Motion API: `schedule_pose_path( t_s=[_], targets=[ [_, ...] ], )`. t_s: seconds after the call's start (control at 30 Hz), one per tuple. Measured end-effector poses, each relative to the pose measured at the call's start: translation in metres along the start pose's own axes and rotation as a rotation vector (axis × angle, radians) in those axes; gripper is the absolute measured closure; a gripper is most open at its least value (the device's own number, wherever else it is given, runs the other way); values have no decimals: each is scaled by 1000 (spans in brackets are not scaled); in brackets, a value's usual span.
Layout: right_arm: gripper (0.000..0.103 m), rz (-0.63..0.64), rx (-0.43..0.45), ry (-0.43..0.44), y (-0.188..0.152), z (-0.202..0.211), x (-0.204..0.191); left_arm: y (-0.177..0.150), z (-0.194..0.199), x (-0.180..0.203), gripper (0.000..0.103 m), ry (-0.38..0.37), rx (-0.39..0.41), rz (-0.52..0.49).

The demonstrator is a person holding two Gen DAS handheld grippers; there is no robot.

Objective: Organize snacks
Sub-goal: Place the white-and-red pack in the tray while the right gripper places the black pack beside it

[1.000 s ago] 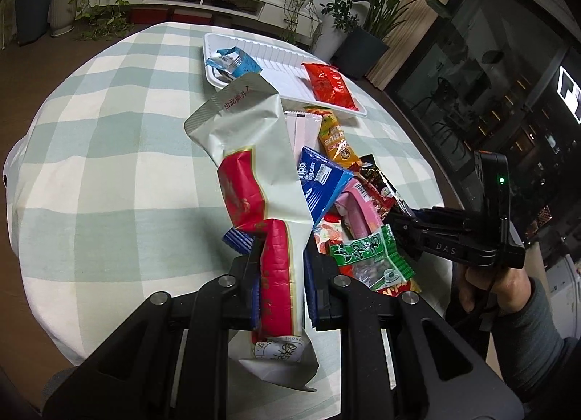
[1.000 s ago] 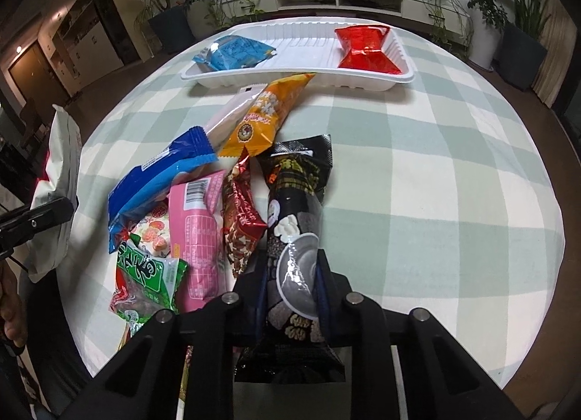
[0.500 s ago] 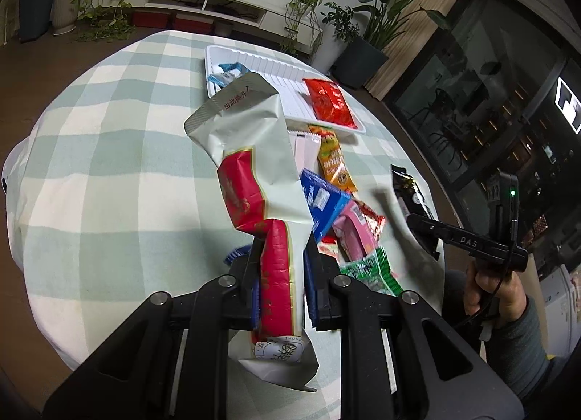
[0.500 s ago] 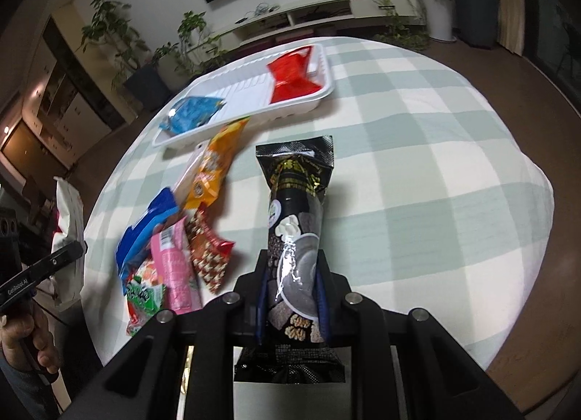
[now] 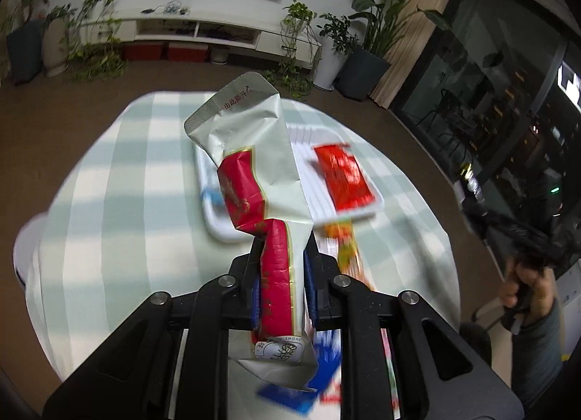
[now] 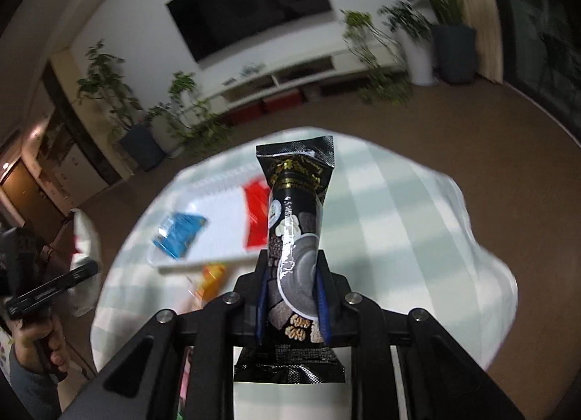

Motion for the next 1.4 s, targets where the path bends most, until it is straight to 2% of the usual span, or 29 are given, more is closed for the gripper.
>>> schedule_pose_path(
  t_s=[0.17,0.33,0.5,0.7,0.97,1.13,1.23,1.33,1.4],
  targets=[
    [80,115,26,71,43,-36,-60,51,-44,9,86,14,-41,-63],
    [80,165,-56,82,56,-101,-91,77,-102,4,86,41,-106,-70],
    [80,181,-148,45,52,-163,-98,86,-152,-6,86,61,-150,-55],
    [80,193,-222,6,37,-205,-91,76,-196,-10,86,91,-216,-63],
    [79,202,-284,-30,21,-240,-89,65,-220,-10,86,118,-237,-81],
    [79,203,-285,-45,16,-246,-86,62,-222,-9,86,117,-232,-84],
    [74,217,-278,-47,14,-245,-89,60,-218,-7,85,116,-228,-83],
    [71,223,-269,-50,15,-241,-91,61,-216,-7,81,114,-226,-82],
    [70,225,-261,-49,17,-237,-92,61,-213,-5,74,122,-220,-90]
  ],
)
Point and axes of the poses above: each gripper's, at about its wrist camera, not at the fingertips, and z roughly against the way its jaws point, x to its right, y to its top, the point moved 2 cm from there along -z, roughly the way its jaws point, and after that the axes turned 5 degrees about -z, right-handed, at the moved point
